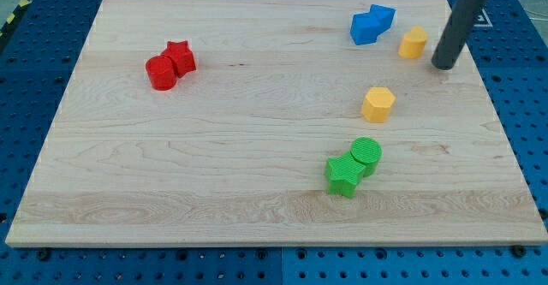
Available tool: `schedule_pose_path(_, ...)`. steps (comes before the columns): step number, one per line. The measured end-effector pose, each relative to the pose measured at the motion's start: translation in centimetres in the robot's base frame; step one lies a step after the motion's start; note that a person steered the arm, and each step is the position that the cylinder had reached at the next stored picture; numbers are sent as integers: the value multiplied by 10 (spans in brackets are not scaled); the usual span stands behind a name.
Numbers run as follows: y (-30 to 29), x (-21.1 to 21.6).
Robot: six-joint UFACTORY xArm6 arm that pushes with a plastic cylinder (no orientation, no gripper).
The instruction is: Move the arm towards the top right
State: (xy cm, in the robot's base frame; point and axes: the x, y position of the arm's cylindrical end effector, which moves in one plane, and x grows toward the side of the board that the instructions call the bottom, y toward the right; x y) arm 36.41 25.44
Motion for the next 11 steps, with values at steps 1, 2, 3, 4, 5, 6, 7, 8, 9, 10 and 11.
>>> schedule_pose_path(1, 10, -10)
schedule_pose_path(2, -2, -46)
schedule_pose_path(3, -24, -83)
schedule_pose_path(4, -40, -92)
schedule_pose_path(5, -41, -92)
schedule_pose_path(6, -39, -99)
schedule_pose_path(7, -39, -133)
schedule_pose_path(8, -39, -167)
schedule_pose_path(9, -32, -172)
schedule_pose_path(10, -11, -172)
schedule_pose_path(11, 31, -172)
